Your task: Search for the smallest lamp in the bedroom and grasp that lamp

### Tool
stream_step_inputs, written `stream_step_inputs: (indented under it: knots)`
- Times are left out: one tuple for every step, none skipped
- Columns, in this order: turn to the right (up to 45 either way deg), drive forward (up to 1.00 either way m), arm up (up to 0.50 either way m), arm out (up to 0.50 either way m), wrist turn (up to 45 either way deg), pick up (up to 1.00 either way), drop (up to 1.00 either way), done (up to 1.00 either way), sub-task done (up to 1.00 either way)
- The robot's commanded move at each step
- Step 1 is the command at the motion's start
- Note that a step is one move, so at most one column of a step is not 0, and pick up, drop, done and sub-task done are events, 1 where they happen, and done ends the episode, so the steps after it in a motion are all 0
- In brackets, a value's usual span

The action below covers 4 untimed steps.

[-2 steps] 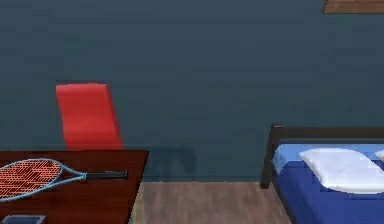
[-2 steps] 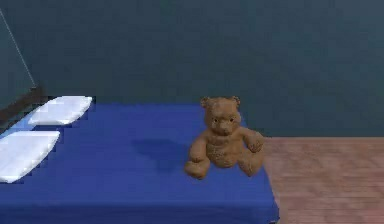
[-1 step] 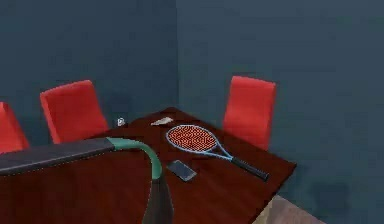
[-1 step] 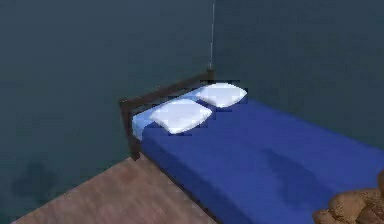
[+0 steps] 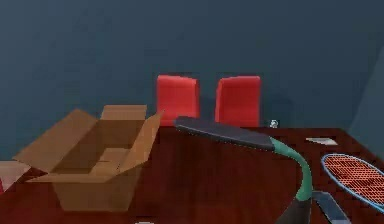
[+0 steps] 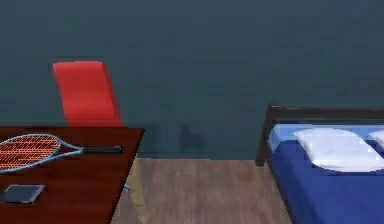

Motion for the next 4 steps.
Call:
stream_step_inputs:
  knots:
    - [-45.0,0.0,0.0,0.0,0.0,0.0,0.0,0.0,0.0]
    - [-9.0,0.0,0.0,0.0,0.0,0.0,0.0,0.0,0.0]
    - [0.0,0.0,0.5,0.0,0.0,0.0,0.0,0.0,0.0]
    - [0.0,0.0,0.38,0.0,0.0,0.0,0.0,0.0,0.0]
